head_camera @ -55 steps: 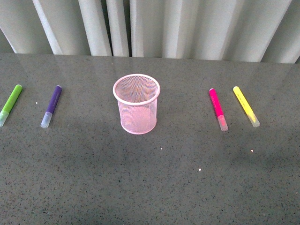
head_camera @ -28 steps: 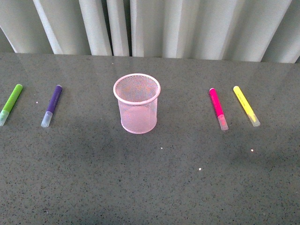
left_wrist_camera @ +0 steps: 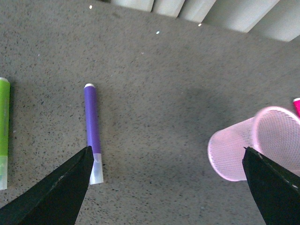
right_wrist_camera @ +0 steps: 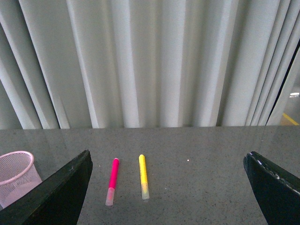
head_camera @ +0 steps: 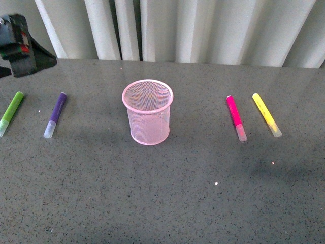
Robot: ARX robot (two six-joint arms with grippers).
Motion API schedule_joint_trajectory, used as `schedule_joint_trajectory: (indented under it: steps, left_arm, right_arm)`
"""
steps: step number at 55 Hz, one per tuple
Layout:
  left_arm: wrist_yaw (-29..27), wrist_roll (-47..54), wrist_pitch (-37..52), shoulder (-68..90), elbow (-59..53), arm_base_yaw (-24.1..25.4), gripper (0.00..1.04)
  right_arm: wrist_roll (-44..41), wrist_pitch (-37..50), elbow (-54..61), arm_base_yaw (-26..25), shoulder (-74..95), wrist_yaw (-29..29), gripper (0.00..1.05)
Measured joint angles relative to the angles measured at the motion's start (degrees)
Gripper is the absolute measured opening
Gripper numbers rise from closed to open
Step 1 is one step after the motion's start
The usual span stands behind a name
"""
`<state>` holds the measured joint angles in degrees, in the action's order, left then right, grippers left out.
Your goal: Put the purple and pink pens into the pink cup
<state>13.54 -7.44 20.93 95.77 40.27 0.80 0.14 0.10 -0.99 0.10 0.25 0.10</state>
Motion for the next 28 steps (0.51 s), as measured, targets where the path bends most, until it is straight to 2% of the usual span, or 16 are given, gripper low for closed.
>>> schedule_joint_trajectory:
  steps: [20, 28]
  left_arm:
    - [-2.45, 7.74, 1.81, 17.40, 11.98, 2.64, 0.98]
    - [-5.51, 13.35, 0.70, 22.18, 15.82, 2.73, 0.98]
  right_arm:
    - [-0.02, 0.00, 0.00, 0.00, 0.00, -0.02, 0.98]
    - [0.00, 0.00, 0.00, 0.00, 0.00, -0.02, 0.98]
